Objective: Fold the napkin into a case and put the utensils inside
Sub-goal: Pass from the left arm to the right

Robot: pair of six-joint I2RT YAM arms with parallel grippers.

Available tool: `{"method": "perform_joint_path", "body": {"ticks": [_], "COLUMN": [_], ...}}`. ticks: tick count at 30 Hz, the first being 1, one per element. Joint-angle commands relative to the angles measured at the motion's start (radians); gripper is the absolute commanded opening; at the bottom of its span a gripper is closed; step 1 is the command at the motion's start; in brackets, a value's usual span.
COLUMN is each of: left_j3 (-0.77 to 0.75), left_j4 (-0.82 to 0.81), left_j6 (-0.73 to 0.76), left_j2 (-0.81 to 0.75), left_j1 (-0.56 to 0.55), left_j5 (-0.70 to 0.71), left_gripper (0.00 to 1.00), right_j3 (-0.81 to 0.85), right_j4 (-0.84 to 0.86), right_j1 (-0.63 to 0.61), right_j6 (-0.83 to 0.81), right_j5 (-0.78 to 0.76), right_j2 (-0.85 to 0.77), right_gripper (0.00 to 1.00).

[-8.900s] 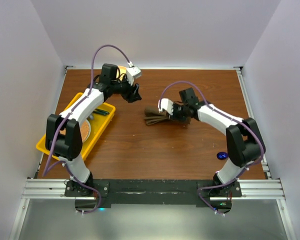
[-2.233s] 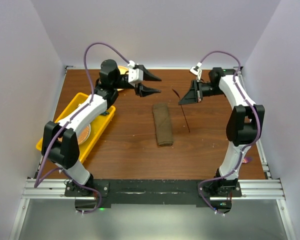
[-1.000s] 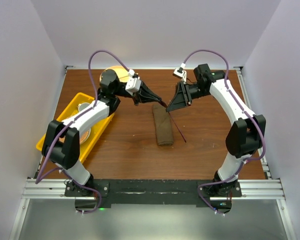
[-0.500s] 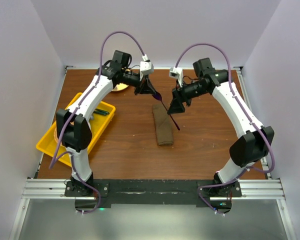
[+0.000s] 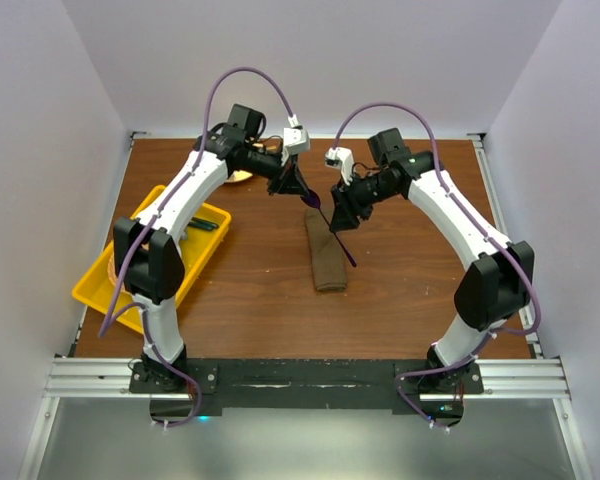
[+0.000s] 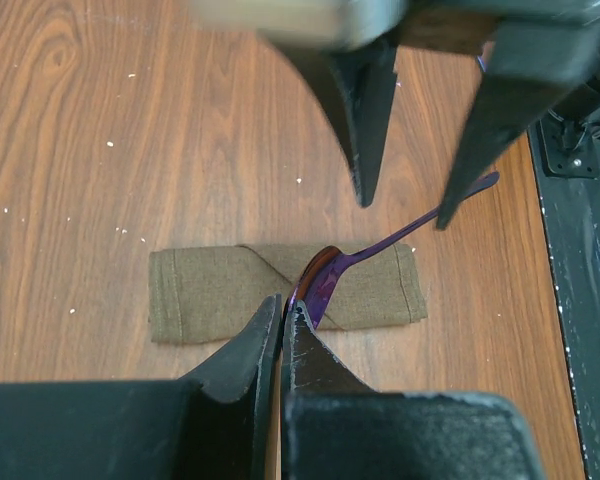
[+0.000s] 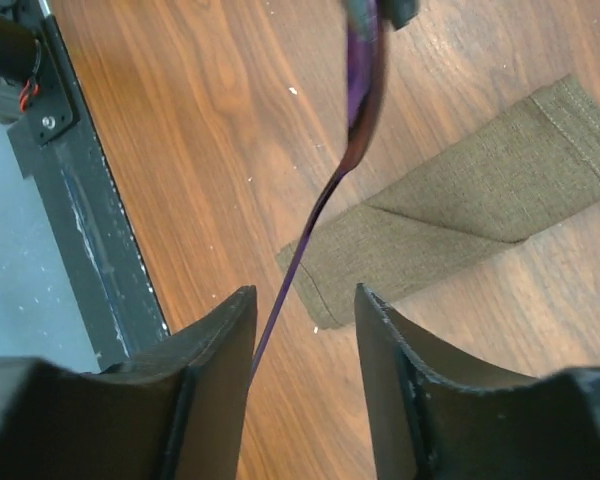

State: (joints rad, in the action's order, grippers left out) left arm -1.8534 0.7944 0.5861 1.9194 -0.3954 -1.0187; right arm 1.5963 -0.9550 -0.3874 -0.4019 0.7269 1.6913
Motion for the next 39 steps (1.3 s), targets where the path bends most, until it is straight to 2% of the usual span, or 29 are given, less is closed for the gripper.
{"method": "perform_joint_path", "body": {"ticks": [1,3,4,7,8,9,10,11,13,14,15,16,17,20,23,26,36,39], "left_j3": [-0.041,-0.05,-0.053,-0.058,-0.055,-0.052,-0.043,-0.003,0.063,0.147,0.193,0.239,0.32,0.405,0.448,0.471,0.45,0.474], "left_j4": [-0.024,-0.026,-0.024,-0.027,-0.027,-0.032,-0.049,-0.084,-0.286,-0.384,-0.62,-0.738,-0.953,-1.194,-1.352,-1.439,-1.495,-1.593], "left_j6": [-0.029,-0.034,-0.034,-0.04,-0.037,-0.037,-0.052,-0.151,-0.306,-0.512,-0.626,-0.717,-0.853,-1.026,-1.165,-1.226,-1.292,-1.368], "left_j2": [-0.008,0.0,0.001,0.0,-0.006,-0.008,-0.013,-0.026,-0.042,-0.063,-0.077,-0.092,-0.121,-0.135,-0.125,-0.12,-0.086,-0.082], "left_j1": [-0.005,-0.007,-0.007,-0.007,-0.007,-0.003,0.001,0.013,0.091,0.122,0.169,0.187,0.199,0.219,0.221,0.219,0.217,0.216], "left_j5": [0.0,0.005,0.006,0.003,0.002,-0.001,-0.004,-0.018,-0.117,-0.142,-0.159,-0.167,-0.167,-0.173,-0.17,-0.156,-0.155,-0.179], "left_gripper": [0.0,0.0,0.0,0.0,0.01,0.07,0.22,0.27,0.37,0.39,0.43,0.46,0.47,0.47,0.48,0.48,0.52,0.53], "right_j3": [0.001,0.001,-0.001,-0.001,-0.001,0.002,0.005,0.002,-0.036,-0.054,-0.076,-0.123,-0.145,-0.197,-0.251,-0.265,-0.317,-0.328], "right_j4": [0.041,0.041,0.044,0.055,0.061,0.067,0.071,0.082,0.157,0.194,0.278,0.329,0.379,0.527,0.679,0.736,0.86,0.907], "right_j1": [-0.007,-0.01,-0.01,-0.01,-0.01,-0.008,-0.007,-0.004,0.007,0.012,0.015,0.016,0.019,0.024,0.025,0.025,0.03,0.038], "right_j6": [0.074,0.087,0.092,0.112,0.136,0.146,0.158,0.188,0.244,0.296,0.328,0.363,0.447,0.576,0.711,0.748,0.862,0.91], "right_j5": [0.049,0.069,0.074,0.069,0.068,0.072,0.083,0.127,0.169,0.19,0.218,0.235,0.25,0.272,0.287,0.273,0.261,0.275], "right_j2": [0.033,0.044,0.047,0.056,0.057,0.064,0.064,0.064,0.039,0.025,0.012,-0.019,-0.031,-0.05,-0.058,-0.056,-0.076,-0.067], "right_gripper": [0.41,0.36,0.25,0.0,0.0,0.0,0.0,0.0,0.0,0.0,0.0,0.0,0.0,0.0,0.0,0.0,0.0,0.0]}}
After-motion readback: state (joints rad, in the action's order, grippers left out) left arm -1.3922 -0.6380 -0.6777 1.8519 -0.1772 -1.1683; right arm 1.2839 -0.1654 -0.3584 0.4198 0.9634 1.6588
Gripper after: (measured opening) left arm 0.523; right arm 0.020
